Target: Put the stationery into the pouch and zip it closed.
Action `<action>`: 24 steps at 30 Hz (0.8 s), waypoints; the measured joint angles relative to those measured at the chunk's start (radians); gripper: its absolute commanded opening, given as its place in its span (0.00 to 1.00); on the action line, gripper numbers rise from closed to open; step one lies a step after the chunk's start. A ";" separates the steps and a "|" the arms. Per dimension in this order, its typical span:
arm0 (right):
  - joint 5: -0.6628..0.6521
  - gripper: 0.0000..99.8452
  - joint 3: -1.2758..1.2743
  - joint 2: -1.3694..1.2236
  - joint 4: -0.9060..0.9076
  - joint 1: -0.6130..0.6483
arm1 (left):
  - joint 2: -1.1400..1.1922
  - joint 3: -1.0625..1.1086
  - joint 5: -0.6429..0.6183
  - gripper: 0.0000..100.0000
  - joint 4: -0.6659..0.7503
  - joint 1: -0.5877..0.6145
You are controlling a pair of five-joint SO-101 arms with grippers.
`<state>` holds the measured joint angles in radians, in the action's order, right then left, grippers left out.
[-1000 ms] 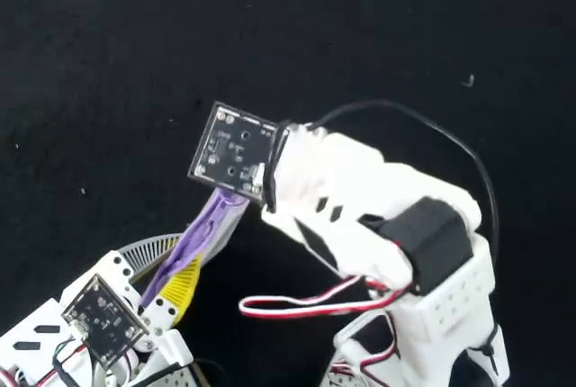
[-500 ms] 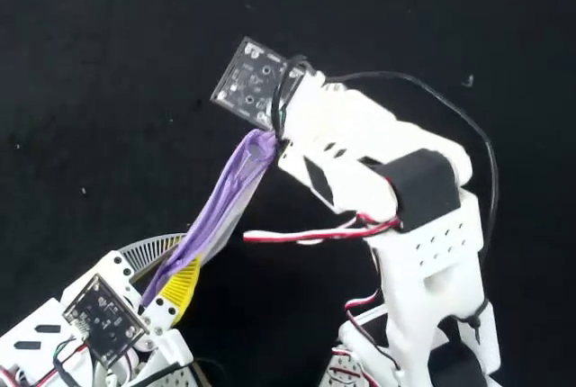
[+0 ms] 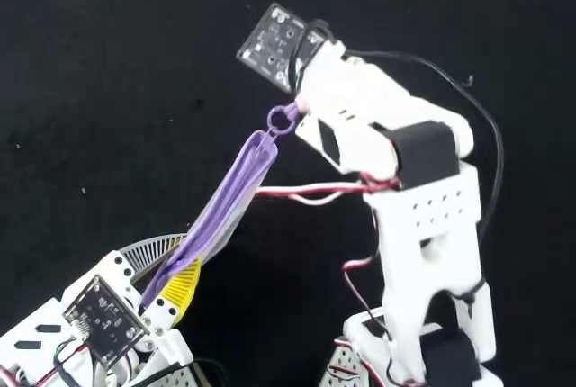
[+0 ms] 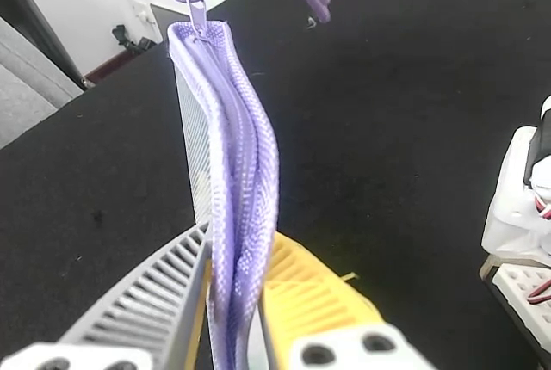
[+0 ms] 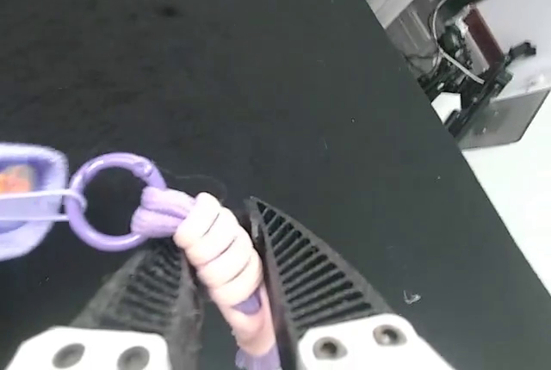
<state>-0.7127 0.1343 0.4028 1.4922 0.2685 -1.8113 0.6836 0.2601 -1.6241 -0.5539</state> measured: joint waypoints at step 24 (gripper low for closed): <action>0.000 0.01 0.000 -0.112 -0.080 -0.066 | 0.002 0.034 -0.005 0.12 0.037 0.003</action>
<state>-0.7127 0.1343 0.2908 1.4124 0.2025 -1.8098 0.7173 0.2555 -1.5873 -0.5508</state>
